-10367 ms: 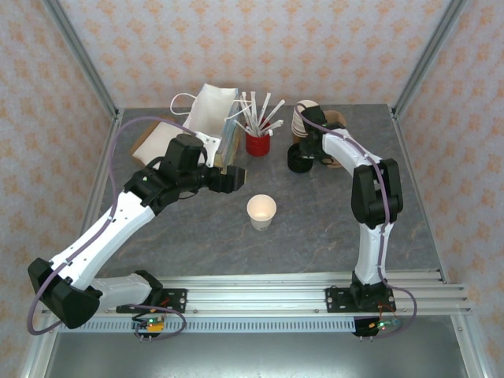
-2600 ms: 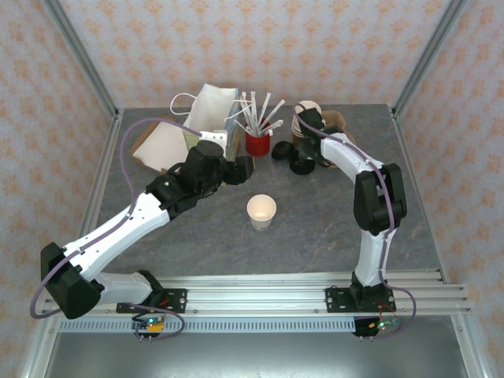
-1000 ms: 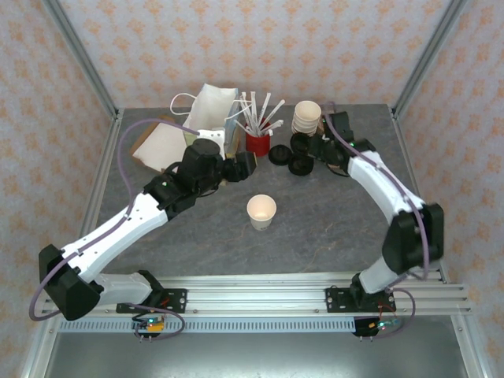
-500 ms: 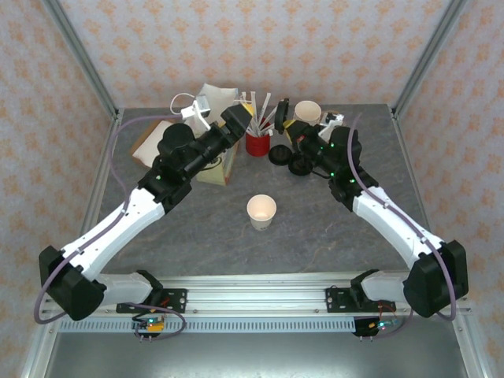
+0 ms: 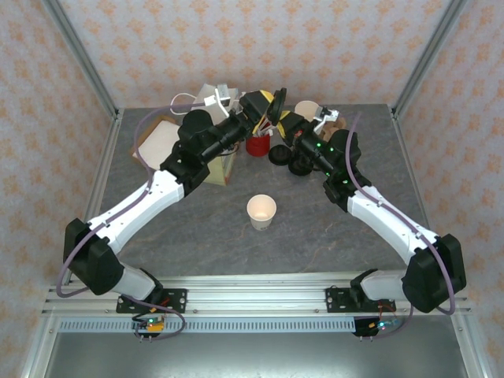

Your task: Pack the takeout coffee

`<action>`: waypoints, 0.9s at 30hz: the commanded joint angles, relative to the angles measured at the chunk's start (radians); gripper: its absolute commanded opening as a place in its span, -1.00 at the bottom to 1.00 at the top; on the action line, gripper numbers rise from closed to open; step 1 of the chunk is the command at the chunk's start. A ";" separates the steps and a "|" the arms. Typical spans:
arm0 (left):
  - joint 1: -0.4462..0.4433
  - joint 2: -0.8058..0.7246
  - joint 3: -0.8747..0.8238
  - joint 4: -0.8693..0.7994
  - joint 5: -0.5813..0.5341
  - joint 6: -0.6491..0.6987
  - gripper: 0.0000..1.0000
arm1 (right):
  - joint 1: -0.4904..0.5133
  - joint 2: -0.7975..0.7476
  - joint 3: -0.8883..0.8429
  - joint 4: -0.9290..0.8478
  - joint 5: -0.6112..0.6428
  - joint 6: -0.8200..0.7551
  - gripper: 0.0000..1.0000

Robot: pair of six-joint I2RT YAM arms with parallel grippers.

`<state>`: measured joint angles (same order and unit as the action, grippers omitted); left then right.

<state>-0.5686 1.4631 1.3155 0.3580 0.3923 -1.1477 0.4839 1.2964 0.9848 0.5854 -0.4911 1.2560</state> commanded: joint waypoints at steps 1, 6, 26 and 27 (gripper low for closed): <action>0.005 0.007 0.046 0.056 0.051 -0.004 0.98 | 0.005 0.005 0.008 0.067 -0.033 0.000 -0.89; 0.005 0.027 0.070 0.024 0.075 0.008 0.97 | 0.005 0.015 0.016 0.056 -0.040 -0.010 -0.90; 0.005 0.074 0.096 -0.040 0.085 0.022 0.58 | 0.005 0.028 0.035 0.035 -0.040 -0.031 -0.92; 0.004 0.075 0.095 -0.041 0.085 0.021 0.57 | 0.006 0.028 0.037 0.033 -0.039 -0.033 -0.92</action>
<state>-0.5667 1.5272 1.3785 0.3321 0.4473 -1.1324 0.4835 1.3231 0.9855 0.5850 -0.5125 1.2476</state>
